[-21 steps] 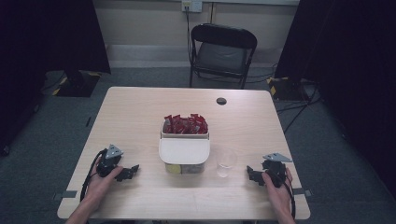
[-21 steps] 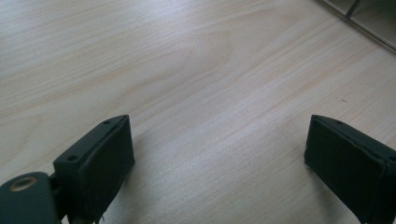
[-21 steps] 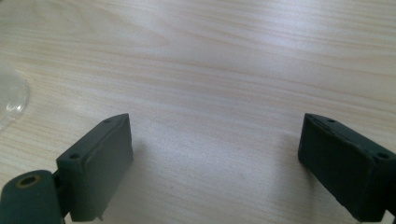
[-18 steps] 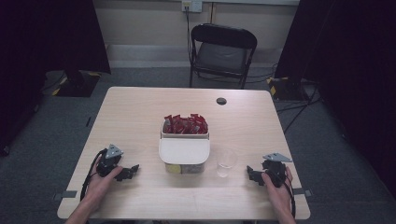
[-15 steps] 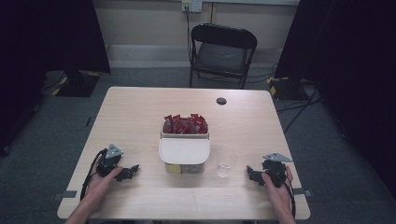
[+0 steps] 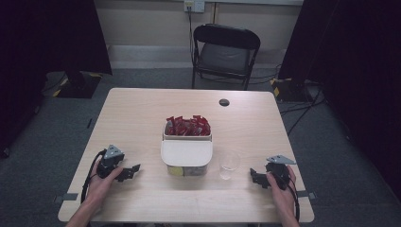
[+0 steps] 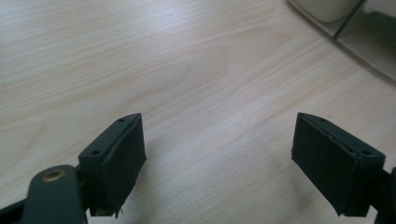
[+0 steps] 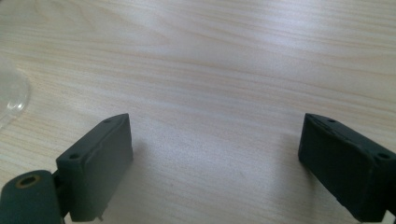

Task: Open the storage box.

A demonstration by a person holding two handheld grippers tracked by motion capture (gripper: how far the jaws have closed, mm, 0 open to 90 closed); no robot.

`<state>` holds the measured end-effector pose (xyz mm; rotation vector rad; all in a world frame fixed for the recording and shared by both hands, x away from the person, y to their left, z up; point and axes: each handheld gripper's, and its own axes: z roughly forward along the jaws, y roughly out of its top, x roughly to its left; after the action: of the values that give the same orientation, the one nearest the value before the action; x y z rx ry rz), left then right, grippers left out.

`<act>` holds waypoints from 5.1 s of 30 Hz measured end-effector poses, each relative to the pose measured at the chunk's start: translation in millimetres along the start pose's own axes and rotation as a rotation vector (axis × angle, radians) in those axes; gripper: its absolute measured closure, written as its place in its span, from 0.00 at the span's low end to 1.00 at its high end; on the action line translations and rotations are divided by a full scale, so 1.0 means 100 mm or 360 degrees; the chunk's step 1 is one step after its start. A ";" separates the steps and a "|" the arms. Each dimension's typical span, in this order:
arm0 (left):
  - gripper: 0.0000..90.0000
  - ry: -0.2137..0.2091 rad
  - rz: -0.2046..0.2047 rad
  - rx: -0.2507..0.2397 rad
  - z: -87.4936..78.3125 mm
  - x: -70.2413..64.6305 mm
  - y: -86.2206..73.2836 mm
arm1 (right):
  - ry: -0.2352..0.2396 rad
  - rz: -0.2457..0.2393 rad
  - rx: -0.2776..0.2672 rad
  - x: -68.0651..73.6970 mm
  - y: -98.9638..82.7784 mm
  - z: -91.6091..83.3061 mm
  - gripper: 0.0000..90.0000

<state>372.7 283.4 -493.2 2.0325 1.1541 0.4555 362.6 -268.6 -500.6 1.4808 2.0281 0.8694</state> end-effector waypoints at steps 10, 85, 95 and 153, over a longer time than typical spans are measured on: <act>0.19 -0.0108 0.0021 -0.0051 -0.06 -0.13 0.13 | 0.0000 -0.0004 -0.0001 0.00 0.00 0.00 0.10; 0.15 -0.0531 0.0174 -0.0163 0.11 -0.88 0.71 | 0.0003 -0.0006 0.0000 0.00 0.00 0.00 0.10; 0.15 -0.0530 0.0185 -0.0171 0.10 -0.87 0.72 | 0.0004 -0.0006 0.0000 0.00 0.00 0.00 0.10; 0.17 -0.0522 0.0155 -0.0275 -0.03 -0.80 0.92 | 0.0004 -0.0006 0.0000 0.00 0.00 0.00 0.10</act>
<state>381.8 187.6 -417.8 1.9298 0.7939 0.2465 362.7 -268.8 -500.7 1.4764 2.0318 0.8701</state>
